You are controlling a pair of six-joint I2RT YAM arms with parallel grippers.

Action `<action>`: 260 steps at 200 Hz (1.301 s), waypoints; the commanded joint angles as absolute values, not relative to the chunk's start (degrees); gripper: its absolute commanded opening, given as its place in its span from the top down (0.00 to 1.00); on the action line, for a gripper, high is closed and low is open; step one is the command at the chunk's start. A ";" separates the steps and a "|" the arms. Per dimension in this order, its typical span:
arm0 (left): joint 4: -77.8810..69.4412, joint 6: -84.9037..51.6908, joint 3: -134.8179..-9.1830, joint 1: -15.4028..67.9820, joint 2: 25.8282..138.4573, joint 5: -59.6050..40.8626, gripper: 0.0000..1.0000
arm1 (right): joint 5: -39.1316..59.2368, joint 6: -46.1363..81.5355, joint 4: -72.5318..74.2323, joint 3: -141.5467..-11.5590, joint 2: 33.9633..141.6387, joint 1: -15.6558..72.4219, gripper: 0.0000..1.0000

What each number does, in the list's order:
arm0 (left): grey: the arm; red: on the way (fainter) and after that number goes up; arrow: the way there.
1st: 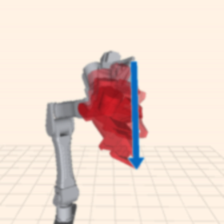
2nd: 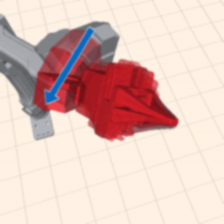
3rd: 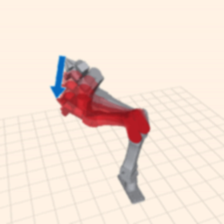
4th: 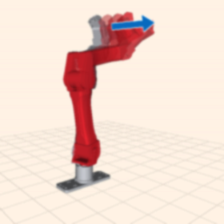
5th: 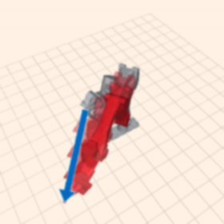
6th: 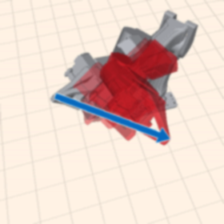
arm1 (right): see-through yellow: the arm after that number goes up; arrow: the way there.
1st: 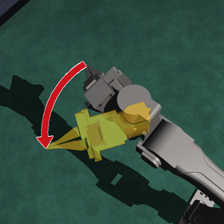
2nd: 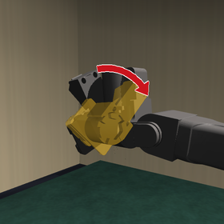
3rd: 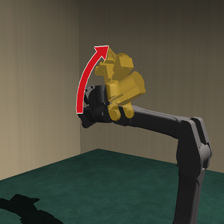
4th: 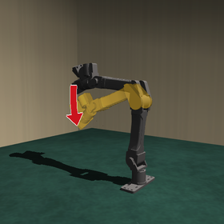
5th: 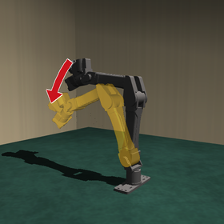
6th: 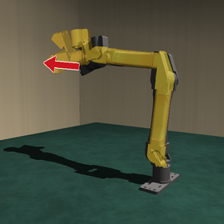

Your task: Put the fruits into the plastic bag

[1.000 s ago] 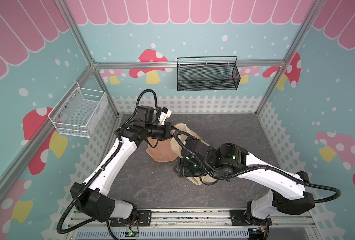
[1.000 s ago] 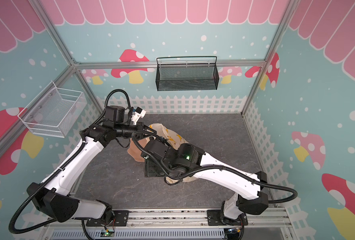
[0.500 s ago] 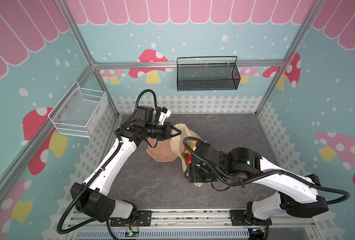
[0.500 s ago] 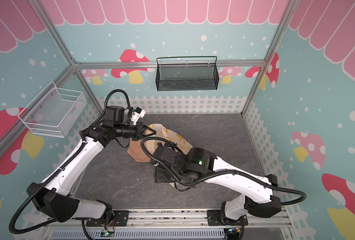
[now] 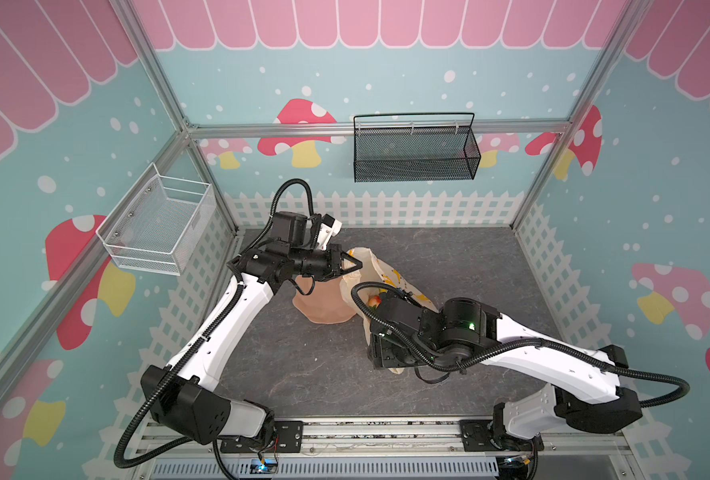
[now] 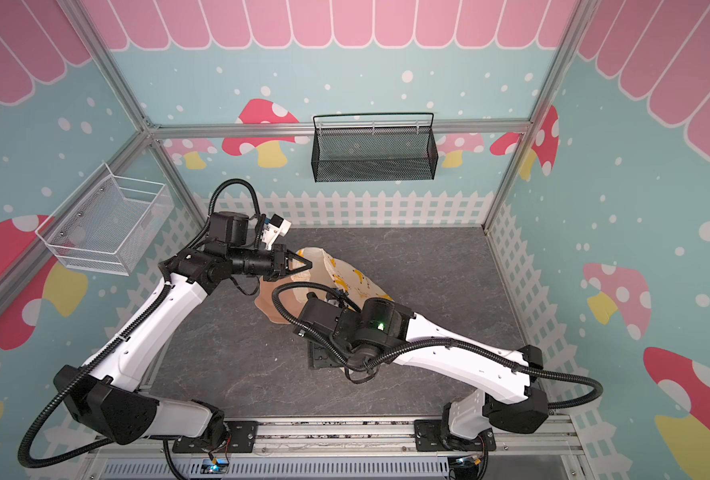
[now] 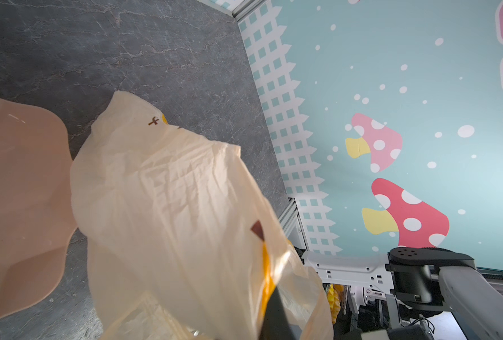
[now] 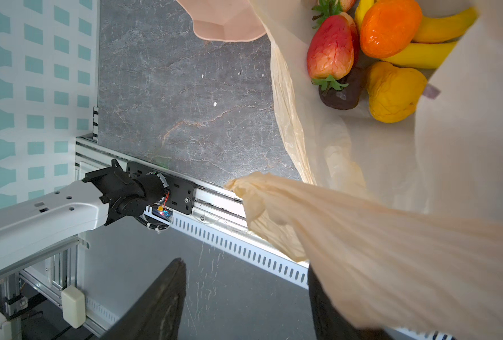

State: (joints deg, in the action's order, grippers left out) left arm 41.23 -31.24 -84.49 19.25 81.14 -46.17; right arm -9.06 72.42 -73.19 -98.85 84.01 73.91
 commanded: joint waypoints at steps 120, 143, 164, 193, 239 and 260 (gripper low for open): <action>39.84 -30.94 -83.83 17.36 79.85 -48.31 1.00 | -12.48 65.94 -64.60 -89.53 83.08 66.48 0.84; 39.20 -33.03 -84.56 15.97 80.07 -49.98 1.00 | -14.22 63.50 -62.33 -89.41 79.33 65.61 1.00; 37.74 -35.80 -85.32 14.71 79.97 -50.54 1.00 | -15.67 60.77 -61.06 -89.73 74.51 62.95 1.00; 32.41 -42.49 -86.54 14.41 80.59 -51.06 1.00 | -15.00 55.30 -58.71 -92.41 68.73 57.28 1.00; 22.79 -51.58 -92.92 14.32 84.59 -49.61 1.00 | -14.73 47.82 -59.10 -98.59 65.39 50.46 1.00; 20.93 -53.52 -97.08 14.24 87.80 -49.30 1.00 | -13.42 45.65 -59.33 -100.13 65.87 48.65 1.00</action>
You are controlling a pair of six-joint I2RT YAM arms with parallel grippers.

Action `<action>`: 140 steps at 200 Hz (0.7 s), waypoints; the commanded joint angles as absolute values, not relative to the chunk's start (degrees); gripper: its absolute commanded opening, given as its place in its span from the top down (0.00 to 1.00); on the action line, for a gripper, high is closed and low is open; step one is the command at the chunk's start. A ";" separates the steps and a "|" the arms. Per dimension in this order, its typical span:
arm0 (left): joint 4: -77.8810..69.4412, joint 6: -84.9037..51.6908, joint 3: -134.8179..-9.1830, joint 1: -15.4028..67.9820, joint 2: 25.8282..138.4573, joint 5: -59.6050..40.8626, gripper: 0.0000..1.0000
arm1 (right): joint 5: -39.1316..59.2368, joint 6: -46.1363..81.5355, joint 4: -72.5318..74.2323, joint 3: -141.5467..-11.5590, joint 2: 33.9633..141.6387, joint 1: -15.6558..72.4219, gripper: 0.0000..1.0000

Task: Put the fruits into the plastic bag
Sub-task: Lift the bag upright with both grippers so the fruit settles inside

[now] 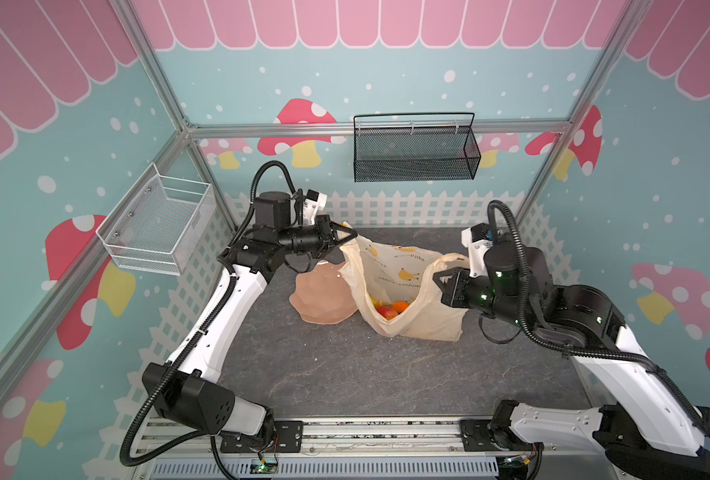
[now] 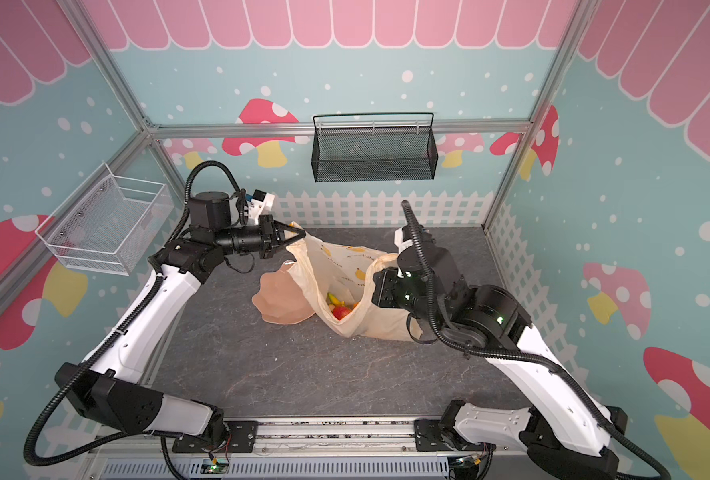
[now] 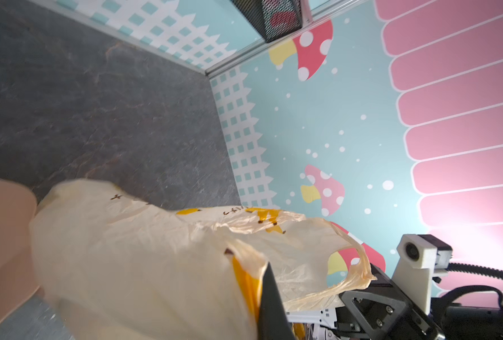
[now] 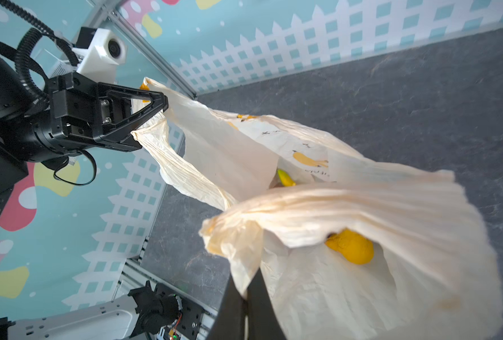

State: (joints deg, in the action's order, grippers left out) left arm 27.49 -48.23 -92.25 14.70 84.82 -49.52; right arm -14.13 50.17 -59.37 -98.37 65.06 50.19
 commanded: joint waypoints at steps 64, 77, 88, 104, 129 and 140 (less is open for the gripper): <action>20.52 -55.32 -111.34 14.15 98.43 -50.40 1.00 | -7.97 45.31 -58.32 -100.41 66.29 45.24 1.00; 21.19 -54.58 -110.66 14.15 98.55 -50.96 1.00 | -6.79 45.87 -57.02 -97.87 65.14 45.26 1.00; 21.71 -53.70 -108.81 14.16 98.08 -51.36 1.00 | -5.76 46.99 -55.29 -94.57 63.47 45.21 1.00; 22.13 -52.47 -105.63 14.15 97.19 -52.09 1.00 | -3.39 48.84 -51.12 -87.79 60.00 45.23 1.00; 24.85 -49.33 -101.94 14.11 95.92 -53.14 1.00 | -0.15 51.24 -47.57 -78.53 55.66 45.18 1.00; 27.29 -47.07 -101.20 13.98 95.58 -53.26 1.00 | 0.86 51.91 -46.96 -75.61 54.13 45.22 1.00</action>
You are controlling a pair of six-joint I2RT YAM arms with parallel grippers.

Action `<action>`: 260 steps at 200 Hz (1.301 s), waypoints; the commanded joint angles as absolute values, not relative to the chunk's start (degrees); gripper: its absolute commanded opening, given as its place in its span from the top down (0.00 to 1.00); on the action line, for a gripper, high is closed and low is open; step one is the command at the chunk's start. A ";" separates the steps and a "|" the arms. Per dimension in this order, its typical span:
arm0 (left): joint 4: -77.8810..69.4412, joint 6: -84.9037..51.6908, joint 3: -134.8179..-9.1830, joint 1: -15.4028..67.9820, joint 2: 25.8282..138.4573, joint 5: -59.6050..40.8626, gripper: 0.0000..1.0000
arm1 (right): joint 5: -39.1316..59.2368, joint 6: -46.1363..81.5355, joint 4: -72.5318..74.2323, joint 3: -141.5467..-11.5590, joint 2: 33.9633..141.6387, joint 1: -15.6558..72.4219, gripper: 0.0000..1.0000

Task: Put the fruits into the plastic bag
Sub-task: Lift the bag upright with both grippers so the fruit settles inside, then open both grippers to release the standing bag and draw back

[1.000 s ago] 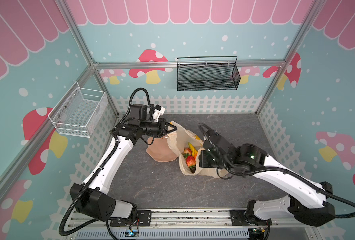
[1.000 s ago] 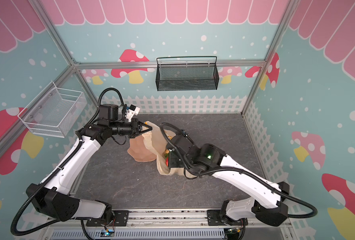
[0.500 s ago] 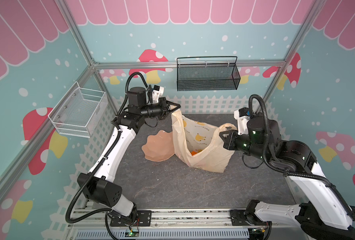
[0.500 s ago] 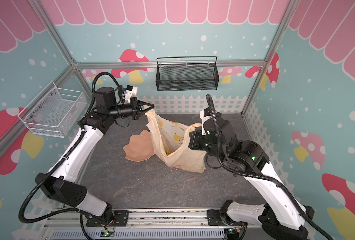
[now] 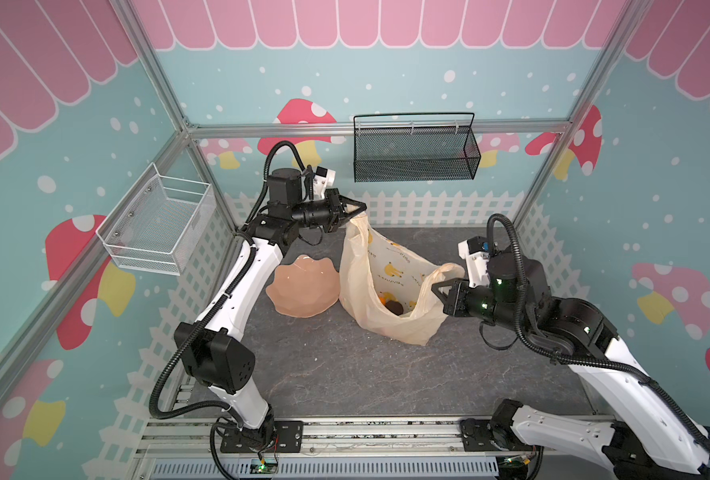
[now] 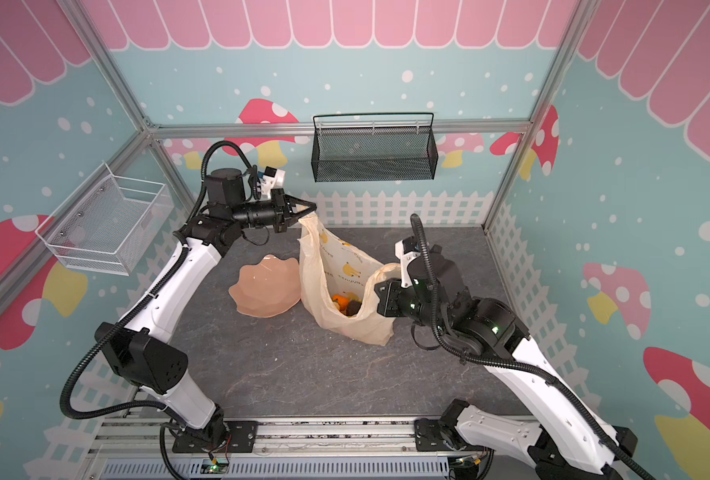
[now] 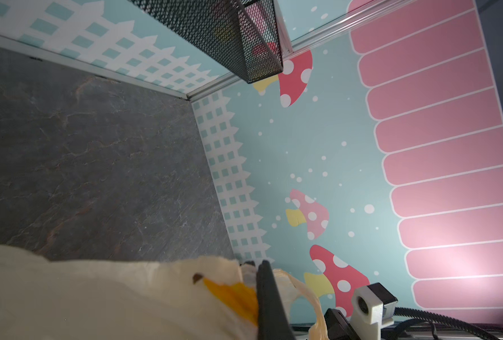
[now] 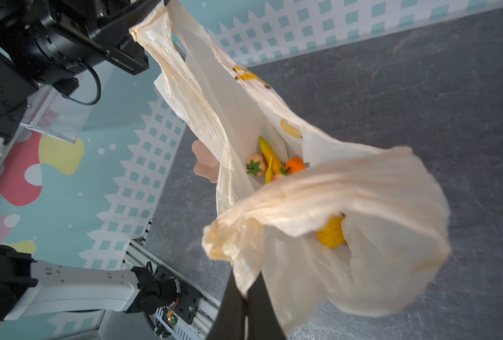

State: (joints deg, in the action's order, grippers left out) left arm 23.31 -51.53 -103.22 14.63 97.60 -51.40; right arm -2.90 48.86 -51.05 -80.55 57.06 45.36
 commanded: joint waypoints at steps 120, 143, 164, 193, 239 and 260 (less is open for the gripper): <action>37.24 -36.08 -98.44 9.86 89.55 -54.73 0.36 | 3.87 52.28 -44.28 -74.59 53.09 45.22 0.58; 39.27 -35.23 -96.64 7.62 87.71 -52.36 0.20 | 3.25 51.96 -46.85 -76.29 53.36 45.21 0.47; 40.35 -34.83 -94.57 4.44 85.70 -50.46 0.15 | 0.68 52.19 -51.37 -78.82 53.23 45.18 0.37; 42.83 -32.61 -92.50 0.25 83.12 -46.35 0.09 | -4.86 54.13 -60.05 -82.88 52.40 45.18 0.27; 44.72 -29.06 -91.89 -0.47 81.78 -39.56 0.00 | -15.26 56.45 -67.63 -89.05 51.82 45.18 0.11; 45.36 -26.84 -92.37 -0.96 81.79 -37.17 0.00 | -17.21 54.52 -69.52 -91.99 56.08 45.11 0.04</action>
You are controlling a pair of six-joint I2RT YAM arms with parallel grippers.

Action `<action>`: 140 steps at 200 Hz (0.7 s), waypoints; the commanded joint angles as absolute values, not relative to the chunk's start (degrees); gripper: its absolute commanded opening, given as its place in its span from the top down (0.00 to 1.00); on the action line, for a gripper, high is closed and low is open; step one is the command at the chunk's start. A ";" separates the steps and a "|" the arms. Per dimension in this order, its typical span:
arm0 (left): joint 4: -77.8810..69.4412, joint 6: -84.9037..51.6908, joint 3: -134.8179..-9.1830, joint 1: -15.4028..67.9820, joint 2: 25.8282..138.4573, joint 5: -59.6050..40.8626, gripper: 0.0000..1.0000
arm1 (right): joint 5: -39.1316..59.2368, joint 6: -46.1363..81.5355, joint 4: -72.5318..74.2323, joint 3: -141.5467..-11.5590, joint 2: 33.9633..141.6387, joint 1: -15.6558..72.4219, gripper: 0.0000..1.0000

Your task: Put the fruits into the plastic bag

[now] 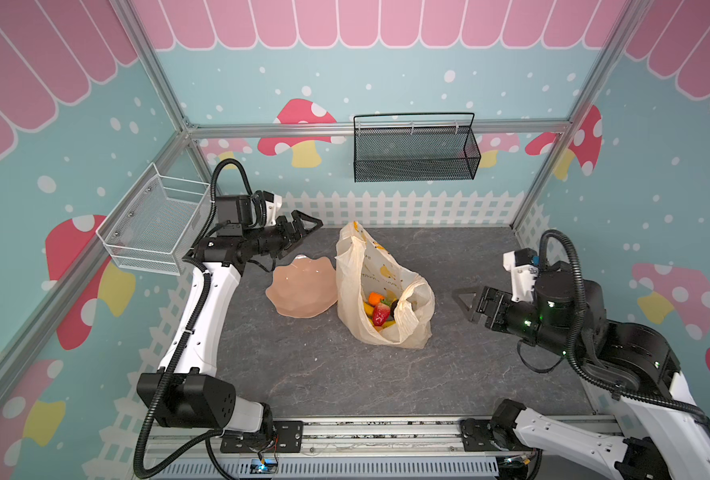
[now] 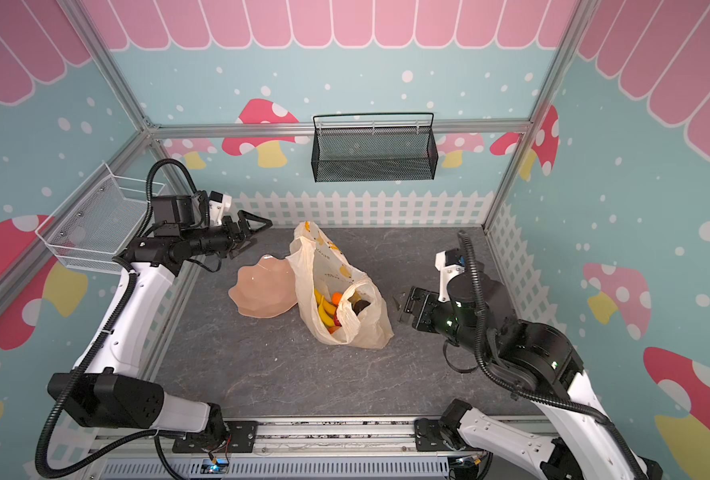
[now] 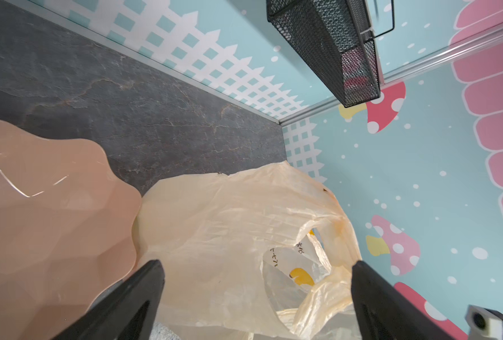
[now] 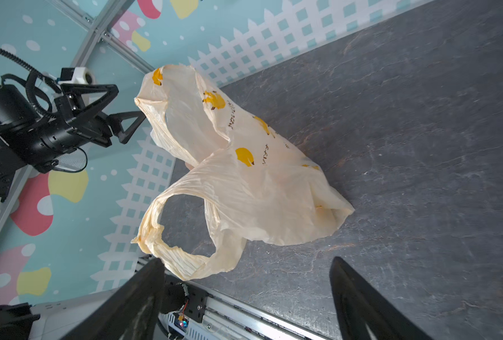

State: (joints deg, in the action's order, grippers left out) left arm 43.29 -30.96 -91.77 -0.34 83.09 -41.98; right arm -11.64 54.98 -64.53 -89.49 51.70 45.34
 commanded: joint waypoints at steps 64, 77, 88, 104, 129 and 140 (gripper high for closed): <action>44.07 -20.94 -90.17 -2.69 81.43 -32.49 0.00 | -10.06 39.62 -62.66 -94.19 65.59 27.98 0.03; 42.53 -19.29 -88.06 -2.69 80.86 -29.91 0.00 | -3.67 34.70 -57.94 -91.73 67.32 19.25 0.03; 40.72 -17.99 -85.61 -2.79 80.03 -26.88 0.00 | 1.84 31.37 -54.17 -88.94 68.91 12.31 0.03; 38.73 -16.55 -82.83 -3.53 78.68 -23.40 0.00 | 8.72 28.23 -47.72 -84.16 72.05 2.22 0.03; 32.43 -17.40 -75.02 -7.75 75.26 -19.26 0.00 | 7.43 25.69 -31.05 -74.62 73.75 -5.41 0.03; 29.14 -16.25 -70.55 -9.29 73.00 -16.68 0.00 | 5.60 25.14 -21.36 -68.90 73.31 -6.87 0.03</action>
State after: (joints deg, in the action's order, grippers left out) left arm 37.01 -19.05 -77.25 -5.87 77.28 -24.03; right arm 3.70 30.48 -42.17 -77.58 74.24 -3.84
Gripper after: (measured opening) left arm 0.999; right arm 0.969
